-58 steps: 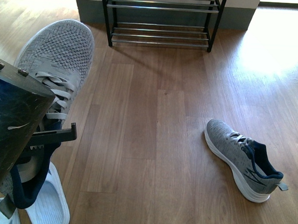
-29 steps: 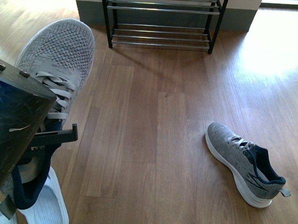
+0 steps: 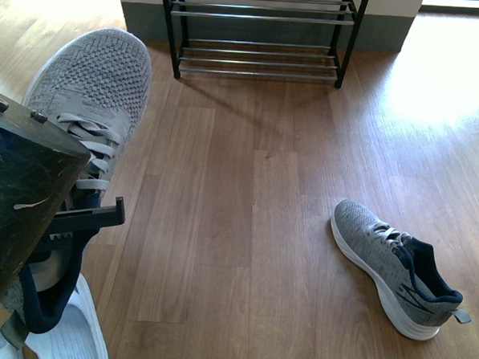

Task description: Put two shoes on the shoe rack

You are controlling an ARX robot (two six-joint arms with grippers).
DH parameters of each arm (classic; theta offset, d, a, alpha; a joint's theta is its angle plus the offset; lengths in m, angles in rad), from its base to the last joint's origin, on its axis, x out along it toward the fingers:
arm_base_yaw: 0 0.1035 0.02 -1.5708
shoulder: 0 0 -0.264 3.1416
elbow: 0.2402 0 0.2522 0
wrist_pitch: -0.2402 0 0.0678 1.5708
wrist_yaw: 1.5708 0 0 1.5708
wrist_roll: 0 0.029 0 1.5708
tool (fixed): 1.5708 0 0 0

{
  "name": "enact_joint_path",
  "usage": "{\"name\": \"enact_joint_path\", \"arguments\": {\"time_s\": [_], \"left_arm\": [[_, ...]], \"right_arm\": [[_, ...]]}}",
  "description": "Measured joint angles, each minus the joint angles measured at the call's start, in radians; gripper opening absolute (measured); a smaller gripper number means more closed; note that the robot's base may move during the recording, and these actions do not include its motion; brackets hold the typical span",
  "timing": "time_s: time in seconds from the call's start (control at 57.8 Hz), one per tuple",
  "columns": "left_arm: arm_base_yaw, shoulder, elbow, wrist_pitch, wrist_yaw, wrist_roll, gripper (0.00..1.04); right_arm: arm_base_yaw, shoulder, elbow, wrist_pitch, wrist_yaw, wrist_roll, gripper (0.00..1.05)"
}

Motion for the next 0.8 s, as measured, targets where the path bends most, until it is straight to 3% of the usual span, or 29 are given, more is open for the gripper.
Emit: {"name": "enact_joint_path", "arguments": {"time_s": [0.225, 0.346, 0.796], "left_arm": [[0.0, 0.0, 0.0, 0.0, 0.0, 0.0, 0.02], [0.0, 0.0, 0.0, 0.0, 0.0, 0.0, 0.02], [0.0, 0.0, 0.0, 0.0, 0.0, 0.0, 0.02]], "right_arm": [[0.093, 0.764, 0.158, 0.323, 0.044, -0.095, 0.96], [0.097, 0.983, 0.224, 0.414, 0.06, -0.098, 0.96], [-0.041, 1.459, 0.51, 0.408, 0.111, -0.079, 0.96]]}}
